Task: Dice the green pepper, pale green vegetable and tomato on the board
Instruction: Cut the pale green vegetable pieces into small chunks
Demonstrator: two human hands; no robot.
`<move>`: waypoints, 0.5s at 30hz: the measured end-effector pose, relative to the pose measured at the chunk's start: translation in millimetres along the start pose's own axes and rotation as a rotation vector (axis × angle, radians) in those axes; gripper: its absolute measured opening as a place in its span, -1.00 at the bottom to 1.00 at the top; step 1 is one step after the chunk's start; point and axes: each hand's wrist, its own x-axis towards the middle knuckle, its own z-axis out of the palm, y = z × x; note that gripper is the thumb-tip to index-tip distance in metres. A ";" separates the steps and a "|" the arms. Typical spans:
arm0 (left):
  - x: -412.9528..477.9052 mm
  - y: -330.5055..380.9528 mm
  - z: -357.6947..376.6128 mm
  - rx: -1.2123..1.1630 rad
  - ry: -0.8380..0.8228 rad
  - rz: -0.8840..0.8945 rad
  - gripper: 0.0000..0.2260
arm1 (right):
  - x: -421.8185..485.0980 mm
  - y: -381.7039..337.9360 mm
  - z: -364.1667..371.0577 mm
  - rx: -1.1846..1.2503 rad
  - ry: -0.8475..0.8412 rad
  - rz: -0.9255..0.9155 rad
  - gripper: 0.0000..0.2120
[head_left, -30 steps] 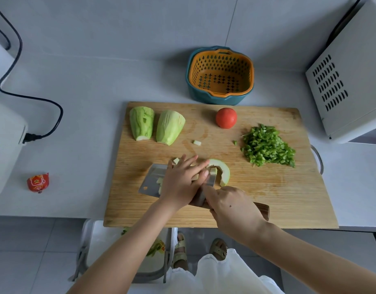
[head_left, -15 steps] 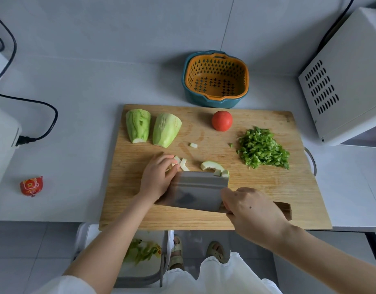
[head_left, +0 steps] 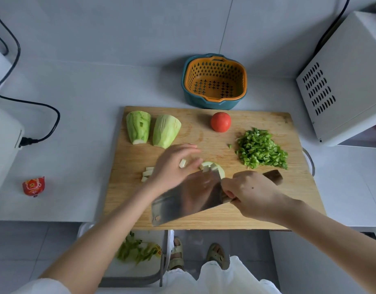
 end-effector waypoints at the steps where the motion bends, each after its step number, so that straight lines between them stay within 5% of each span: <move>1: -0.3 8.1 8.3 0.051 -0.040 0.061 -0.55 | 3.9 -2.6 2.4 0.003 0.017 -0.028 -0.48; 7: -5.6 0.0 27.5 -0.121 -0.104 -0.054 -0.76 | 13.2 -9.9 5.1 0.002 0.039 -0.087 -0.61; 12: -12.1 -33.8 9.7 0.076 -0.024 -0.223 -0.79 | 7.1 1.3 4.8 0.060 0.036 -0.017 -0.44; 15: -23.8 -58.0 -6.1 0.218 0.003 -0.232 -0.76 | -4.0 12.6 -1.0 0.085 0.035 0.130 -0.50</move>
